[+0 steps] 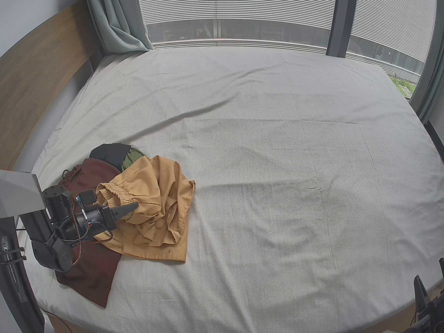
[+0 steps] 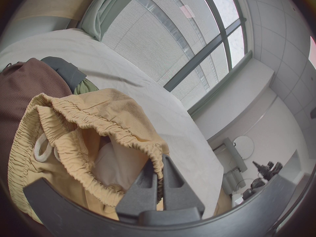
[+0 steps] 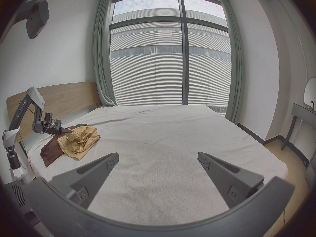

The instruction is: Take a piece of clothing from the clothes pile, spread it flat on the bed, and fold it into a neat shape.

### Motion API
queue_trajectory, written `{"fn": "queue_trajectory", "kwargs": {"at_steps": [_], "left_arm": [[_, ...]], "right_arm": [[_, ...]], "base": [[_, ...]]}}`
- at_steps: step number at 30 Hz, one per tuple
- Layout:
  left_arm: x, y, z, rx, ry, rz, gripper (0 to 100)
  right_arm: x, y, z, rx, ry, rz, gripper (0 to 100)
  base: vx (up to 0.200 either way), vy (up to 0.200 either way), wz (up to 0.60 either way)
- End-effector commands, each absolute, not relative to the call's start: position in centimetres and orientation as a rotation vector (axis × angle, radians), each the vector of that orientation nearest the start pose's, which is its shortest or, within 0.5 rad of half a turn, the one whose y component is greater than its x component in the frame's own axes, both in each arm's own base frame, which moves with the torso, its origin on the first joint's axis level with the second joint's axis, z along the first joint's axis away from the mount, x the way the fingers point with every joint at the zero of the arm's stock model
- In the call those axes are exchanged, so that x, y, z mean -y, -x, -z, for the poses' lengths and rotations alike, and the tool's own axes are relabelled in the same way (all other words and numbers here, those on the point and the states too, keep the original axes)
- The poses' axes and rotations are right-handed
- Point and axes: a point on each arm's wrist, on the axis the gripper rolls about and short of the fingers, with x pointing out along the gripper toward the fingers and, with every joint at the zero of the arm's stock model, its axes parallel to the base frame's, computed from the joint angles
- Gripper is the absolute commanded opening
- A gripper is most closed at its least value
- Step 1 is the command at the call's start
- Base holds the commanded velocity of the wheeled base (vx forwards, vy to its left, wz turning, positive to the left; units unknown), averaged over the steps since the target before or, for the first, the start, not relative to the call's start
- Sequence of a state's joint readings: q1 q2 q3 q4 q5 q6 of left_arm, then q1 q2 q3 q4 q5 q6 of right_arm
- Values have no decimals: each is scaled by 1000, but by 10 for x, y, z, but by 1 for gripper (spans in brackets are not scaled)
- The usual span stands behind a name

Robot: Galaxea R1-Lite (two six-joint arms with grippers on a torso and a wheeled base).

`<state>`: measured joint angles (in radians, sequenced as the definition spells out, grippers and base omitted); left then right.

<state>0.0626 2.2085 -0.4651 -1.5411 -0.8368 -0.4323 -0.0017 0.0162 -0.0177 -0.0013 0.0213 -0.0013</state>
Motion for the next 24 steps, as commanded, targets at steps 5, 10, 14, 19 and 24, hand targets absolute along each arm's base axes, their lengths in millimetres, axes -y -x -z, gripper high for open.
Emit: {"fn": "queue_trajectory", "kwargs": {"at_steps": [5,10,14,19,24], "left_arm": [[-5,-306,-75,-300,595,715,0],[-7,-295,-93,-288,660,709,0],[-6,-286,-103,-290,707,709,0],[-5,-277,-104,-290,709,692,0],[-5,-272,-113,-271,721,691,0]], "right_arm": [[-1,23,-76,3,2,-20,100],[-1,23,-76,3,2,-20,100],[-1,23,-76,3,2,-20,100],[-1,23,-76,3,2,-20,100],[-1,23,-76,3,2,-20,100]], "base": [[0,0,0],[0,0,0],[0,0,0],[0,0,0],[0,0,0]]}}
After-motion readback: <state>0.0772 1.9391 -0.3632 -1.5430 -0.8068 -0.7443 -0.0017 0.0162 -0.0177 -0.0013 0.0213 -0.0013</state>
